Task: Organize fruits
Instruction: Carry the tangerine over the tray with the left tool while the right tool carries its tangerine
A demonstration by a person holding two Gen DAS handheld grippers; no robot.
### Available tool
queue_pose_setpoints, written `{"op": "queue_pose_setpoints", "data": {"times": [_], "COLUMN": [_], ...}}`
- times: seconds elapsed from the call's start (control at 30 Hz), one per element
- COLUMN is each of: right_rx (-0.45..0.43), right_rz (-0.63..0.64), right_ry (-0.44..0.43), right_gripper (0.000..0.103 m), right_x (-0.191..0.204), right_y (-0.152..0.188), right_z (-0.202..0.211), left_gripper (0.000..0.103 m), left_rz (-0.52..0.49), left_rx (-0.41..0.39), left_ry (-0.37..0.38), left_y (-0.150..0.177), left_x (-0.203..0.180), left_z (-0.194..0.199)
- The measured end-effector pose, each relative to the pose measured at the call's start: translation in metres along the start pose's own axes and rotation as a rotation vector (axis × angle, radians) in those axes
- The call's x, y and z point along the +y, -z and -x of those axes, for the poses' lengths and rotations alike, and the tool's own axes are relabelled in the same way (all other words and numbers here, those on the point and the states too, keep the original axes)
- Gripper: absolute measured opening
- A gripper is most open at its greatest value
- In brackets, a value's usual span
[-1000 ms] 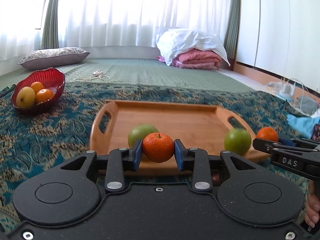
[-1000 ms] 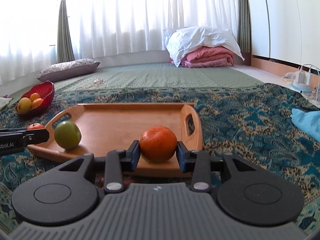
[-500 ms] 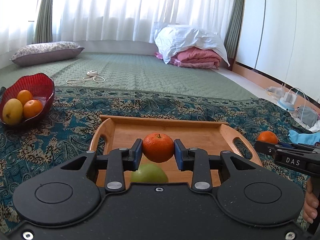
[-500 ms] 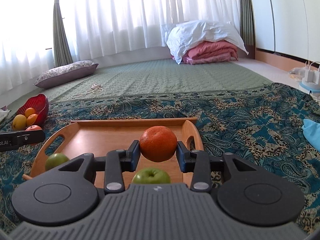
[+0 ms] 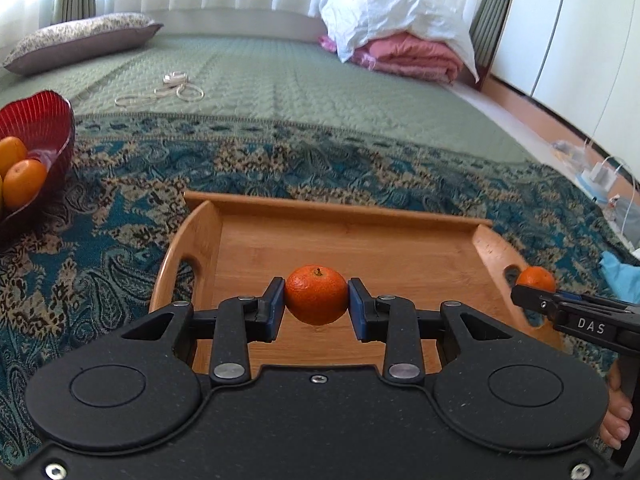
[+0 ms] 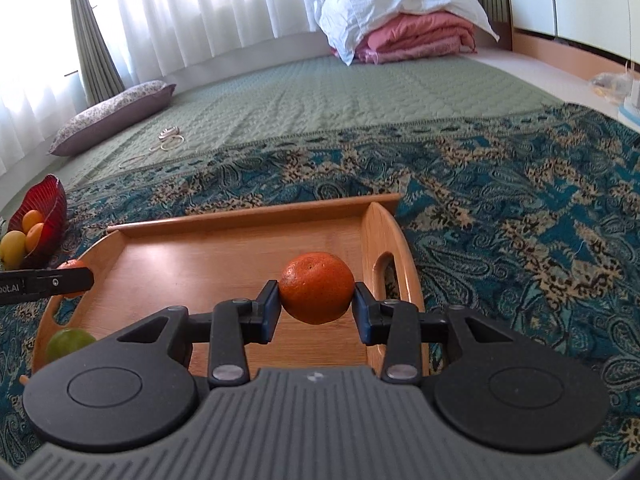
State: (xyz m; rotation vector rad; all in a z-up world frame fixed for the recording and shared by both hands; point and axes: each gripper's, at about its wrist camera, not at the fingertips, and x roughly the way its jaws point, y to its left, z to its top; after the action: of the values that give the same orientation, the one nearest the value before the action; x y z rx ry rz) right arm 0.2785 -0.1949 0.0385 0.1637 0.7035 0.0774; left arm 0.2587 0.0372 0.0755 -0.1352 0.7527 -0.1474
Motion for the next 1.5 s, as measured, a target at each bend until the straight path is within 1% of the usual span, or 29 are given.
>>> {"op": "queue_pose_setpoints", "data": {"times": [0.27,0.57,1.07,1.5], "right_rx": [0.071,0.109,0.13,0.131], "right_rz": [-0.007,0.027,0.026,0.029], "right_ry": [0.015,0.017,0.012,0.016], "right_gripper": [0.042,0.042,0.043,0.043], "right_x": [-0.002,0.005,0.006,0.005], "right_y": [-0.001,-0.002,0.001,0.001], "right_z": [-0.021,-0.032,-0.037,-0.037], "left_gripper": [0.032,0.032,0.032,0.032], "left_rz": [-0.01,-0.005,-0.009,-0.006], "left_rx": [0.061,0.077,0.077,0.08], "left_ry": [-0.046,-0.073,-0.084,-0.089], "left_y": [0.003,0.002,0.004,0.007], "left_x": [0.002,0.006,0.007,0.008], "left_z": [-0.028,-0.041,-0.046,-0.049]}}
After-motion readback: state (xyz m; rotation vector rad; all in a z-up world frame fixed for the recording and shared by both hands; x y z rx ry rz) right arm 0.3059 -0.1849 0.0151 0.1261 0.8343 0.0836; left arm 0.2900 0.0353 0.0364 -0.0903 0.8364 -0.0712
